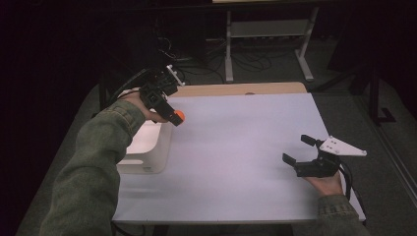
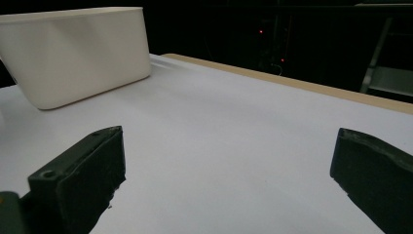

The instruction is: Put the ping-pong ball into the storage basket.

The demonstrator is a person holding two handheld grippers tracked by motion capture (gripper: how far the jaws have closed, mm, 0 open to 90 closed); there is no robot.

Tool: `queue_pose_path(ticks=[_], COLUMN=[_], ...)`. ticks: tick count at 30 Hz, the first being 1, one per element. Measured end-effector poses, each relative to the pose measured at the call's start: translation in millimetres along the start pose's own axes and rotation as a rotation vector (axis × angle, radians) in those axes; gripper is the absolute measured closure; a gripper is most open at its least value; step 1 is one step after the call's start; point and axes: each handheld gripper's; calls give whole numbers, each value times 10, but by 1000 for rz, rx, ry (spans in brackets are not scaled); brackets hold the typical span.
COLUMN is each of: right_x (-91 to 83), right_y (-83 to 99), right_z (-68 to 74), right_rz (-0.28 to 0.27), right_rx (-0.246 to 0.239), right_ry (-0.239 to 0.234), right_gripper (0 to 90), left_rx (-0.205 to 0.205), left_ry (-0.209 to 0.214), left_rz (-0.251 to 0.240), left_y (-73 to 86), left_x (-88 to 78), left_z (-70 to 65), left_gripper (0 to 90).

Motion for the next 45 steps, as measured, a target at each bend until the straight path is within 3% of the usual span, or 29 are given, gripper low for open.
queue_pose_path(ticks=[30,45], right_x=[2,6], right_y=[0,1], right_z=[-1,-1], right_rz=[3,5], right_rx=[-1,-3], right_ry=[-1,-1], right_gripper=[0,0], left_rx=[-37,-52], left_ry=[-37,-43], left_rz=[0,25], left_y=[248,387], left_x=[-226,-242], left_z=[114,179], left_gripper=[506,506])
Point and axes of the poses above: each handheld gripper's, and its own axes: x roughly forward along the jaws, y roughly out of its underside, z roughly to its left, and after that the axes turned 1 degree about y, right-handed
